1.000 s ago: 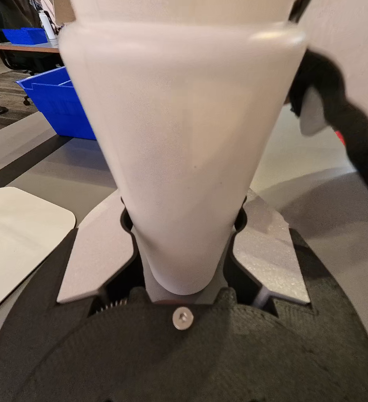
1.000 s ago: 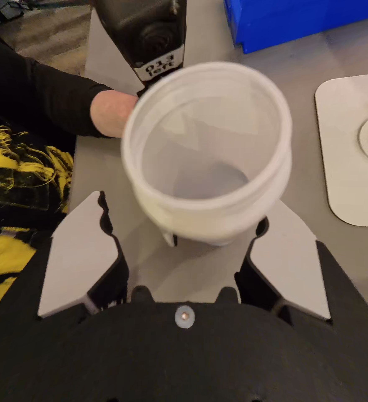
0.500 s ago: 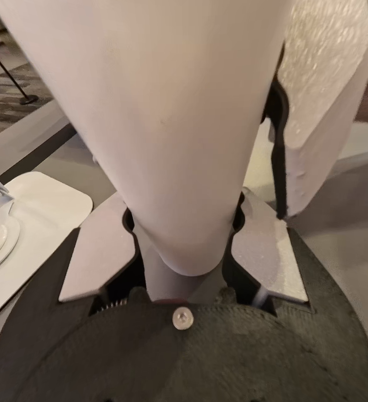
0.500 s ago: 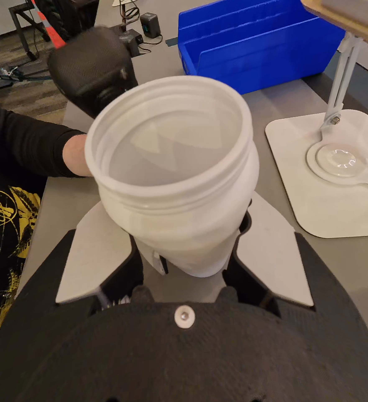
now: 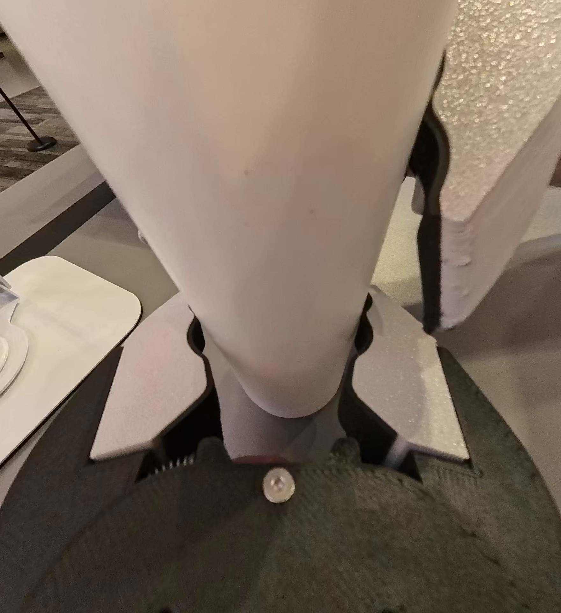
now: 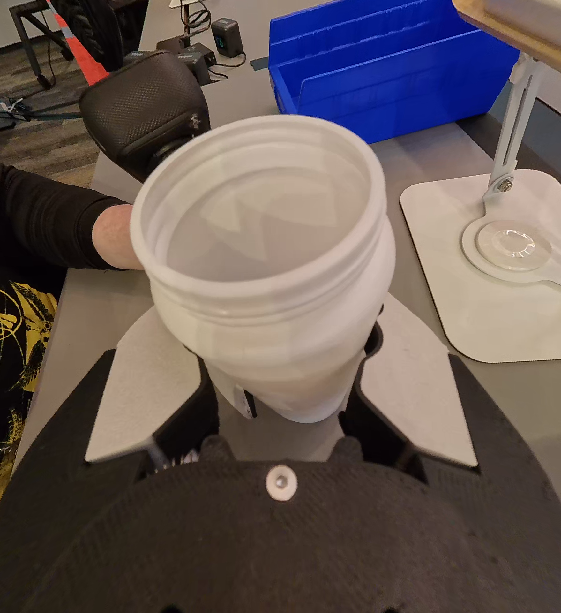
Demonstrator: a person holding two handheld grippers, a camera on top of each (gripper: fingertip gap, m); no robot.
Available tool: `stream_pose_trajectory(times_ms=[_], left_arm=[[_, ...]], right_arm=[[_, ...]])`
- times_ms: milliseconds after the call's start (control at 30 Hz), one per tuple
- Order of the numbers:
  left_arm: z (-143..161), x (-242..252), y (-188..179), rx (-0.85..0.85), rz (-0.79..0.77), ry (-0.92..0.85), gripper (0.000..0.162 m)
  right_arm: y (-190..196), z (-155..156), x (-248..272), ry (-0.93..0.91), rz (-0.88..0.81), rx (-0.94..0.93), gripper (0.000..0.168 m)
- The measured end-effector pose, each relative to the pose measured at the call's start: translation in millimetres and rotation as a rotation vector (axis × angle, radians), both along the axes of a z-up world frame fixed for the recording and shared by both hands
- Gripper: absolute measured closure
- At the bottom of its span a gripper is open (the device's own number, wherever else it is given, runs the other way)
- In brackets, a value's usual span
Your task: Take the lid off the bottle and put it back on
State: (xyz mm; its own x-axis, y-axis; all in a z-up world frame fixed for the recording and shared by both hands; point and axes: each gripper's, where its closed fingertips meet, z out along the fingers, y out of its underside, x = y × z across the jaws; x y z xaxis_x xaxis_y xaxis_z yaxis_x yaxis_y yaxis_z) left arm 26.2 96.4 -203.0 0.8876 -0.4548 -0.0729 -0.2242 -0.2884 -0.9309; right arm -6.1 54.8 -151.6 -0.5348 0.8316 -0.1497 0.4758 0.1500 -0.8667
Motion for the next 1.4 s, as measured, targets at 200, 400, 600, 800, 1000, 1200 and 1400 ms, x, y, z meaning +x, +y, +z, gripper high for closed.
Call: stream_pose_trajectory(times_ms=[200,400,600,800,1000,1200,1400], left_arm=[[2.0,-0.1,-0.7,0.016,-0.002,-0.001,0.077],[6.3,-2.6,-0.7,0.037,0.003,-0.028,0.084],[5.8,-3.5,0.1,0.036,0.011,-0.026,0.086],[3.6,-7.6,3.1,0.013,0.036,-0.039,0.088],[3.5,-8.1,3.3,0.014,0.04,-0.037,0.087],[0.9,-5.6,3.5,0.006,0.035,-0.009,0.086],[0.7,-5.9,3.6,0.001,0.033,-0.016,0.086]], right_arm=[[7.5,7.2,0.5,0.016,-0.034,-0.011,0.069],[25.7,45.0,11.4,0.083,-0.085,-0.01,0.069],[103.6,125.1,43.0,0.159,-0.338,0.083,0.069],[224.9,166.4,94.4,0.093,-0.692,0.185,0.069],[302.8,93.8,109.9,-0.209,-0.846,0.111,0.069],[338.0,10.7,109.5,-0.479,-0.89,0.049,0.069],[364.6,-27.6,106.4,-0.604,-0.946,-0.003,0.07]])
